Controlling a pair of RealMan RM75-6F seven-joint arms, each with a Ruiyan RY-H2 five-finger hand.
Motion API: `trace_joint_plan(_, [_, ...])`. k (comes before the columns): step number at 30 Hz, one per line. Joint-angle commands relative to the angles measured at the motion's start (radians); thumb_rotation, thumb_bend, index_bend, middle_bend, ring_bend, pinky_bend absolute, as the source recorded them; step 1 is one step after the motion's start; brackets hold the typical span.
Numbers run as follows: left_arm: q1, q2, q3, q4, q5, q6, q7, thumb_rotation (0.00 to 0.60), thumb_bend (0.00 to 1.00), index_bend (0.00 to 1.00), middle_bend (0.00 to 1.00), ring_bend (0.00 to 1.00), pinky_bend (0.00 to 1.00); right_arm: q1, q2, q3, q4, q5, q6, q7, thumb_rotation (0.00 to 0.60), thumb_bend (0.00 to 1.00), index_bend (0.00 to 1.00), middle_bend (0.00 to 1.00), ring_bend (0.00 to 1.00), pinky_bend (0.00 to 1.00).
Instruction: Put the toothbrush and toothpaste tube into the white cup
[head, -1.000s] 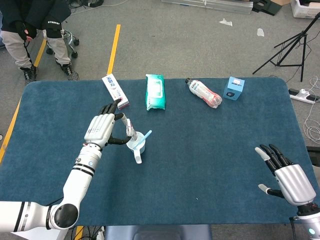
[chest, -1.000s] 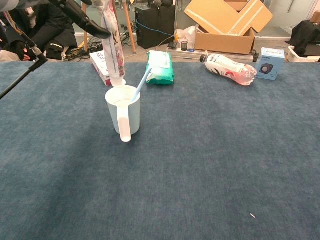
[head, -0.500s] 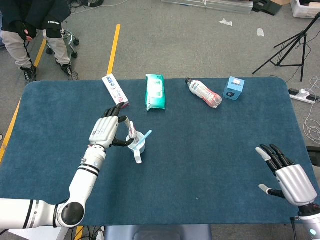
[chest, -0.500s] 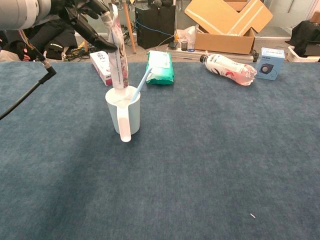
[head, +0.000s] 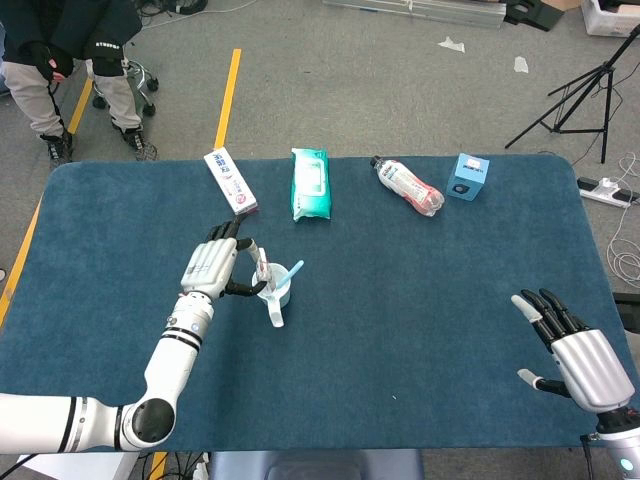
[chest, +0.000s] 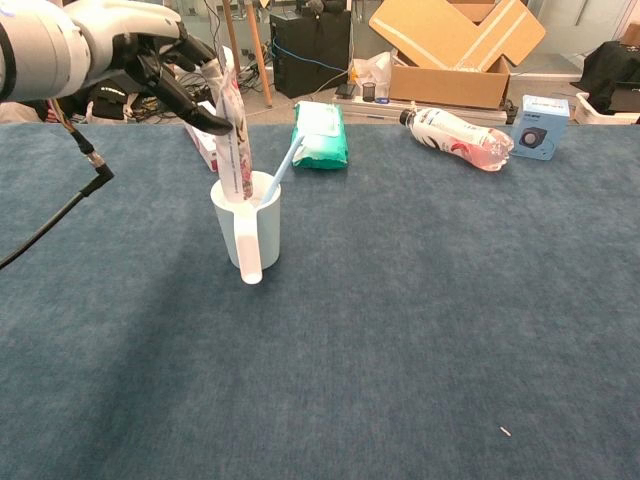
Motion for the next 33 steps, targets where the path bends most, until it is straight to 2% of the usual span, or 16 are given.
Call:
trace_joint_plan(1, [0.004, -0.014, 0.011, 0.015, -0.002, -0.008, -0.002, 0.6, 0.29, 0.53, 0.0, 0.0, 0.0, 0.0, 0.0, 0.0, 0.0, 0.0, 0.0, 0.001, 0.6, 0.0, 0.04, 0.11, 0.06, 0.42])
trace_joint_plan(18, [0.007, -0.105, 0.036, 0.121, -0.001, -0.039, 0.003, 0.6, 0.29, 0.52, 0.0, 0.0, 0.0, 0.0, 0.009, 0.0, 0.002, -0.004, 0.005, 0.021, 0.6, 0.0, 0.04, 0.11, 0.06, 0.42])
trace_joint_plan(33, [0.021, -0.142, 0.042, 0.206, -0.023, -0.078, 0.01, 0.6, 0.29, 0.51, 0.0, 0.0, 0.0, 0.003, 0.009, -0.002, 0.002, -0.004, -0.004, 0.021, 0.6, 0.0, 0.04, 0.11, 0.06, 0.42])
